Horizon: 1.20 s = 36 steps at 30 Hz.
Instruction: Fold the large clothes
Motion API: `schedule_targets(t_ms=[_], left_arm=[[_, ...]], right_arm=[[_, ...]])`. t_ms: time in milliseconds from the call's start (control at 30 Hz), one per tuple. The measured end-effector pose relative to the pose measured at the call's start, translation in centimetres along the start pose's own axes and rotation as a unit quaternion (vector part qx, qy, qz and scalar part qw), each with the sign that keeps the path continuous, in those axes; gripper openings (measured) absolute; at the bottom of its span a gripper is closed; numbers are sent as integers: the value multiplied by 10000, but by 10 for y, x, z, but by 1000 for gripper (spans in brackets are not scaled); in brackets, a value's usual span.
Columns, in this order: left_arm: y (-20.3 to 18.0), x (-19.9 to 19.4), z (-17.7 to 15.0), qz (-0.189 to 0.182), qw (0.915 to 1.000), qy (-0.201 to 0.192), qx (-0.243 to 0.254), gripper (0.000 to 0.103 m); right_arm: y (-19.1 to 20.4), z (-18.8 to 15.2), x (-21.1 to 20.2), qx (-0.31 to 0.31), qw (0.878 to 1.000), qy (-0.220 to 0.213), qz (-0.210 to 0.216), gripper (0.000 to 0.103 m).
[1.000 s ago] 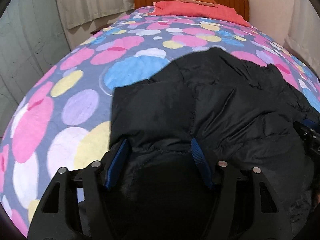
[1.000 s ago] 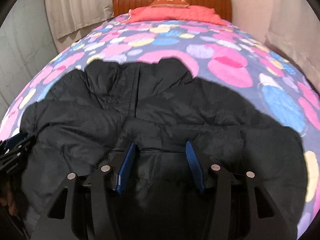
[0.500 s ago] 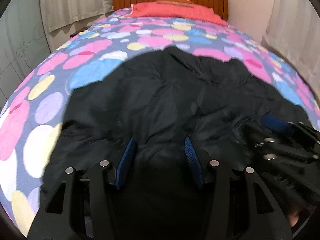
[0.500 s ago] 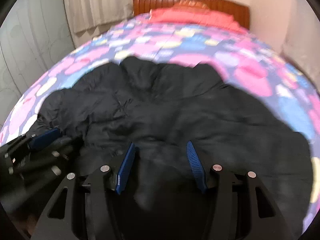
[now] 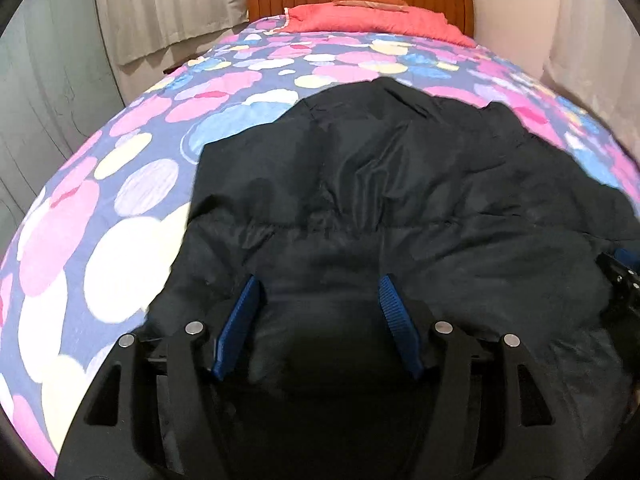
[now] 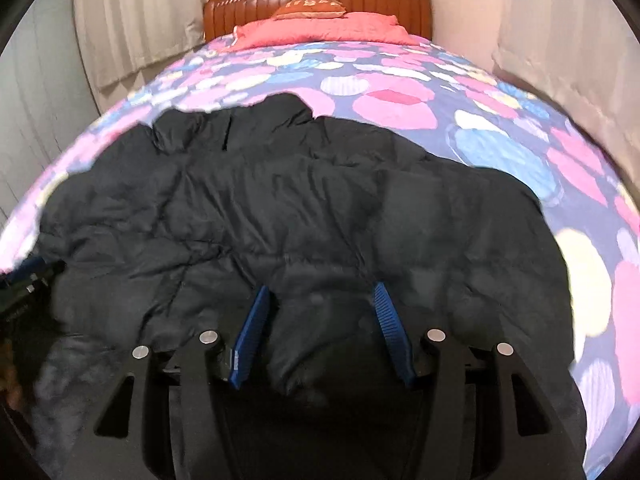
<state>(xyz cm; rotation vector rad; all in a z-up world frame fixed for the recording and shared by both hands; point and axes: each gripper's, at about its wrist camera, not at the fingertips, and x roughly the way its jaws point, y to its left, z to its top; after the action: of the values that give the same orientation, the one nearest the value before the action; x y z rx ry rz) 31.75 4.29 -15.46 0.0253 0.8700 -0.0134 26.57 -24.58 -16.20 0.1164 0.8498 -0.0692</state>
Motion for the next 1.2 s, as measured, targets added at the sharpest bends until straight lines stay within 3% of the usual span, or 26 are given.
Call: schedule_targets(t_ms=[200,467,567,833,1033,1200], left_arm=[[31,-60,-38,-88,9998,-113,-171,72],[80,-123,-112,15,9974,28,-719,72],[99,-140,-139,-61,9943,105,-1058,77],[124,-162,-197,-394,9837,422,-1702,81],[121,-162,-215,-447,9810,528,-1811,82],[112,-163,-222,-516,9819,446,-1767,82]], right_arm=[[-41,-36,-68,270,9992,-237,-168,65],[-104,-109,-127,795,9956,-57,-502,65],[-123,-137,-144,980,9938,53,-529,66],[-155,-198,-166,1447,9880,345,-417,71],[-162,-228,-167,1851,9817,445,-70,72],[-151,-233,-169,1798,9829,401,28,72]])
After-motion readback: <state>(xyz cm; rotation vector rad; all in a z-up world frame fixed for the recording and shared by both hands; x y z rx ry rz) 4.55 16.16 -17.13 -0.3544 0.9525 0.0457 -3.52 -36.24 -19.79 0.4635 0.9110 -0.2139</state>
